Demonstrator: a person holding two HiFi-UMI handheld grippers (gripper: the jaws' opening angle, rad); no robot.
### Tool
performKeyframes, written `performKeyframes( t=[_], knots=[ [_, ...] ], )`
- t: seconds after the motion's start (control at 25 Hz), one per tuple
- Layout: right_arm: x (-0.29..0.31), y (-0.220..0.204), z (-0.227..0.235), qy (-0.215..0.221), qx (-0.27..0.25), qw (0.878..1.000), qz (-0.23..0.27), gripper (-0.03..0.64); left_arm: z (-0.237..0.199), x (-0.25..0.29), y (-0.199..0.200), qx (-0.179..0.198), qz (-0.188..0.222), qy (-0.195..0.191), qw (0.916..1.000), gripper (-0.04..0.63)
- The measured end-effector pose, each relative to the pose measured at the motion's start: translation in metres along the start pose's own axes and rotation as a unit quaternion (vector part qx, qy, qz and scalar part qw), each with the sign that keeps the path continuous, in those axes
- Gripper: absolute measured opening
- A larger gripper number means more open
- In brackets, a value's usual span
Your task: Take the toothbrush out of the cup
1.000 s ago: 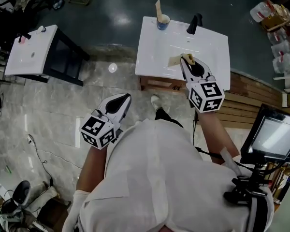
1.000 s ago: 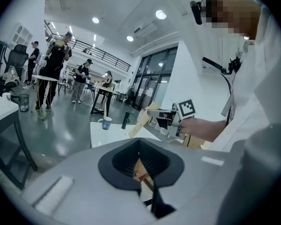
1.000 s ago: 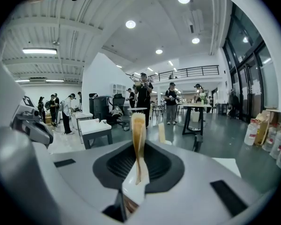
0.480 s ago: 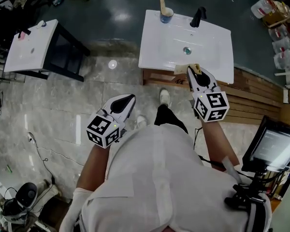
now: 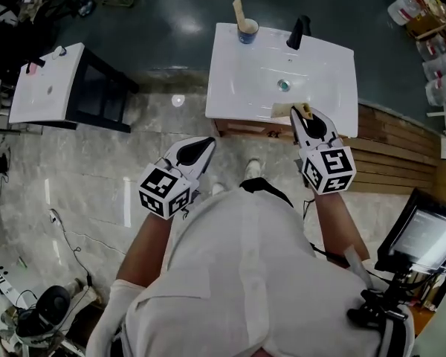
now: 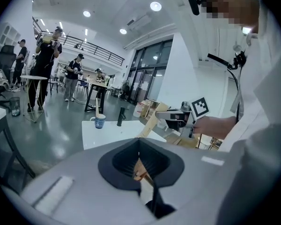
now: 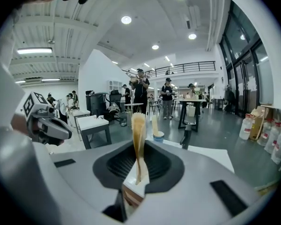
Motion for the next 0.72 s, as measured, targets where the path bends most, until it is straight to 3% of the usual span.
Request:
performKeyframes(
  t=[0.48, 0.72],
  knots=[
    [0.037, -0.016, 0.065, 0.037, 0.009, 0.999, -0.011, 0.046, -0.065, 0.086, 0.062, 0.007, -0.006, 0.044, 0.9990, 0.009],
    [0.039, -0.020, 0.076, 0.023, 0.015, 0.999, -0.024, 0.048, -0.105, 0.100, 0.088, 0.013, 0.002, 0.061, 0.9981, 0.043]
  ],
)
Point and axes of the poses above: the fingertips, and each gripper's own axes: x forward along the fingers, z to its right, y out of its top, the point moved 2 cm from there along -x, backward along the fingers, and after that the axes turned 14 degrees about -y, right-handed, at the moved point
